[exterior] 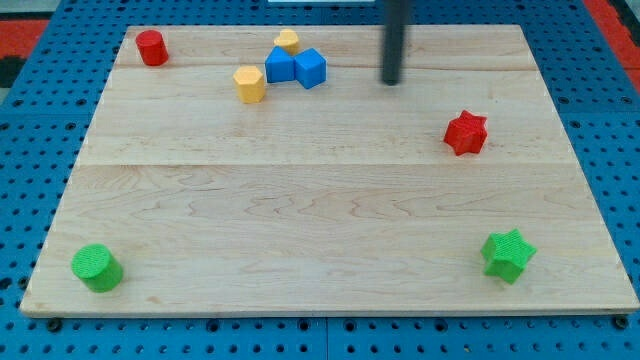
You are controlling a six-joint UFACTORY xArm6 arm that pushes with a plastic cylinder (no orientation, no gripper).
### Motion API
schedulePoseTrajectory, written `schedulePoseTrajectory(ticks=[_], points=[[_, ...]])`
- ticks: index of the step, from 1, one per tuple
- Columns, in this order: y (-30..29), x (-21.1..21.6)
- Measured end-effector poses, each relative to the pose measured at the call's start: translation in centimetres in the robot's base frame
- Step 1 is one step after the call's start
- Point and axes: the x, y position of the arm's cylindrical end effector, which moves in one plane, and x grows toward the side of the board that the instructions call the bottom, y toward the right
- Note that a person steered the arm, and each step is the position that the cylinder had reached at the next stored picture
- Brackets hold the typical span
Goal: Place the red star below the triangle
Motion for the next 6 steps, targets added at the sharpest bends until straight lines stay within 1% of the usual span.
schedulePoseTrajectory(ticks=[1, 2, 3, 4, 5, 6], points=[[11.8, 3.7], [10.0, 10.7], [-1.1, 10.8], [-15.0, 9.6], [-25.3, 8.8], [-31.4, 7.0]])
